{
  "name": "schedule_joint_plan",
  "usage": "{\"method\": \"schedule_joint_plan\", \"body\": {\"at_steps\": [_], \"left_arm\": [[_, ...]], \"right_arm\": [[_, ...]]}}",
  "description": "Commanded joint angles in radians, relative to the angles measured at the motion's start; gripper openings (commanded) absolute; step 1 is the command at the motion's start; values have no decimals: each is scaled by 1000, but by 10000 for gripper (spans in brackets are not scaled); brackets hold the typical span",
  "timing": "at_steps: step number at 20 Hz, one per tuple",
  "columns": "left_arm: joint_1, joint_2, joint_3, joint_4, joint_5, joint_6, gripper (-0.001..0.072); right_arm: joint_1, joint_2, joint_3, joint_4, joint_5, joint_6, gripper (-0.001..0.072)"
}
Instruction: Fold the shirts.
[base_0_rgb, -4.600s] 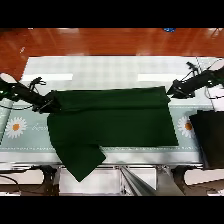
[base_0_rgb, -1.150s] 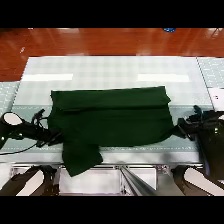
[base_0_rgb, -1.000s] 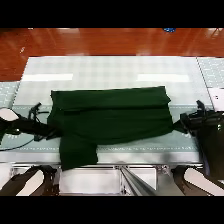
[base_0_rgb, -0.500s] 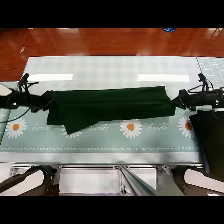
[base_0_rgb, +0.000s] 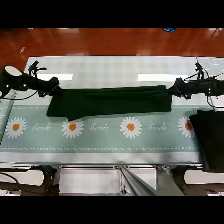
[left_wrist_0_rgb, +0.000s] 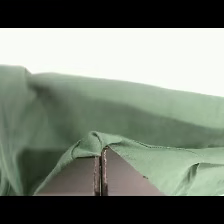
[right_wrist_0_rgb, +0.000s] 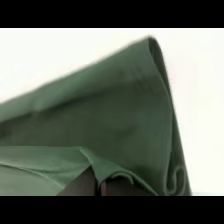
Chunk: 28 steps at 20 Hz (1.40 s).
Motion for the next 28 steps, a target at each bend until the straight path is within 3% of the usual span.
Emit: {"method": "schedule_joint_plan", "body": {"at_steps": [1, 6, 7, 8, 9, 12, 14, 16, 20, 24, 28], "left_arm": [[-13, -86, 106, -2, -19, 3, 19], [-35, -146, 123, -2, -29, 0, 41], [-39, -151, 123, -2, -29, -19, 177], [-42, -150, 123, -2, -34, -27, 448], [-40, -147, 130, -1, -69, -28, 510], [21, -125, 223, 13, -261, -16, 510], [90, -31, 246, 44, -286, -16, 510], [154, 111, 225, 51, -224, -16, 510], [159, 470, -6, 51, 40, 18, 510], [28, 759, -366, 50, 177, 20, 510], [-68, 826, -554, 50, 240, -16, 509]], "right_arm": [[2, -43, 27, 31, -27, -5, 26], [2, -88, 27, 117, -57, -25, 45], [2, -92, 27, 127, -66, -24, 202], [2, -94, 27, 129, -75, -16, 421], [2, -94, 27, 130, -70, -2, 413], [-53, -90, 100, 124, 82, 17, 413], [-137, -49, 169, 109, 196, 16, 413], [-234, 48, 177, 54, 196, 16, 413], [-348, 203, 73, -130, 110, 47, 413], [-347, 226, -191, -27, -24, 11, 417], [-347, 123, -278, 140, 7, -116, 419]]}}
